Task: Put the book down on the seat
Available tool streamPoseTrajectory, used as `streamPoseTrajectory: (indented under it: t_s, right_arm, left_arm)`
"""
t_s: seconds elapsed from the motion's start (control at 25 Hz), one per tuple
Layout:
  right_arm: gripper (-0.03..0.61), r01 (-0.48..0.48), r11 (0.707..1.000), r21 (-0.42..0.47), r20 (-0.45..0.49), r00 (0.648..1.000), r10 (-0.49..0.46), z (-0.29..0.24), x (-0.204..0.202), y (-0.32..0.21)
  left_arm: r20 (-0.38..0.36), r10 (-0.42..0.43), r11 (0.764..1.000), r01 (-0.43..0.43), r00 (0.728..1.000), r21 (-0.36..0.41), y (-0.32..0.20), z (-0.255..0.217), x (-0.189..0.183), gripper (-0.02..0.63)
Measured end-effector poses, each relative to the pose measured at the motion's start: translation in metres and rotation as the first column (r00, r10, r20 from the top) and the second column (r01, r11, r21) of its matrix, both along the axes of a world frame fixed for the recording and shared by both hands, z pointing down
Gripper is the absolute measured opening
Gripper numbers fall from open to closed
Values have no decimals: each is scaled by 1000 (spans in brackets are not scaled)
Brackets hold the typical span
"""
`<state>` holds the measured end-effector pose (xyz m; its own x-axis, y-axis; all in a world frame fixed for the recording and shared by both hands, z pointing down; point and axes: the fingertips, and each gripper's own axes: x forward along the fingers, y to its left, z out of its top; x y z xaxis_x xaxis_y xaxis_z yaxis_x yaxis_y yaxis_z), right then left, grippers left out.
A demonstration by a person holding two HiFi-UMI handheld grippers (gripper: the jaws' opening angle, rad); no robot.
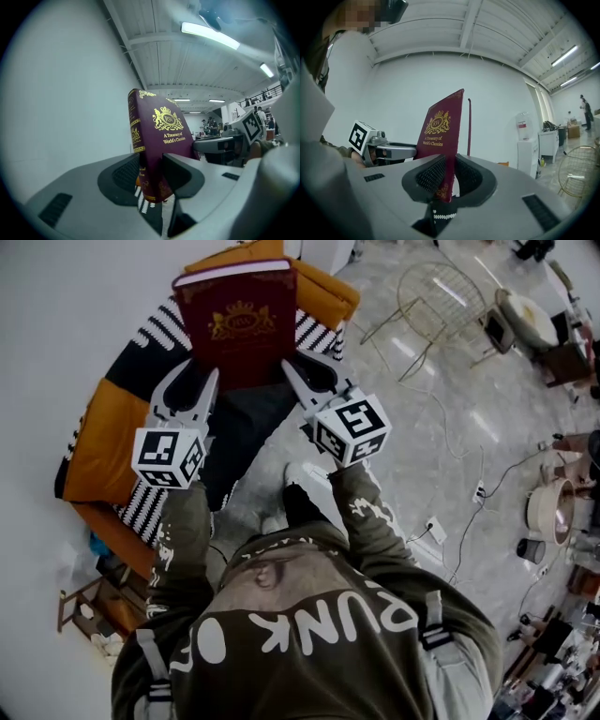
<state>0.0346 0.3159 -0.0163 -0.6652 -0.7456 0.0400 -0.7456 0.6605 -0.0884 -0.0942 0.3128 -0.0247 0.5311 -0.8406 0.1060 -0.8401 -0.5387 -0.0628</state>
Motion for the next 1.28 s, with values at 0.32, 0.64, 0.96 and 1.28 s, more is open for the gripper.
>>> streamPoseTrajectory:
  t_s: [0.32,0.64,0.96,1.28]
  right_arm:
    - [74,53,998,-14,3,999,-53,1,25,-99]
    - [74,53,995,-81,2,999,-53,37,24,-163]
    - [75,31,986,-165,-37,999,-37,104,8,-258]
    - [75,26,949,-314,-63,997,-48,217,-4,-330]
  left_arm:
    - [11,-44,999,44,999,-19,-94,1,25,137]
    - [14,-42,995,43,999,-88,-160,38,25,137]
    - [-6,-35,985,33,999,-168,-256,105,9,137]
    - [-11,-49,944,42,999,-327,-325,225,-3,137]
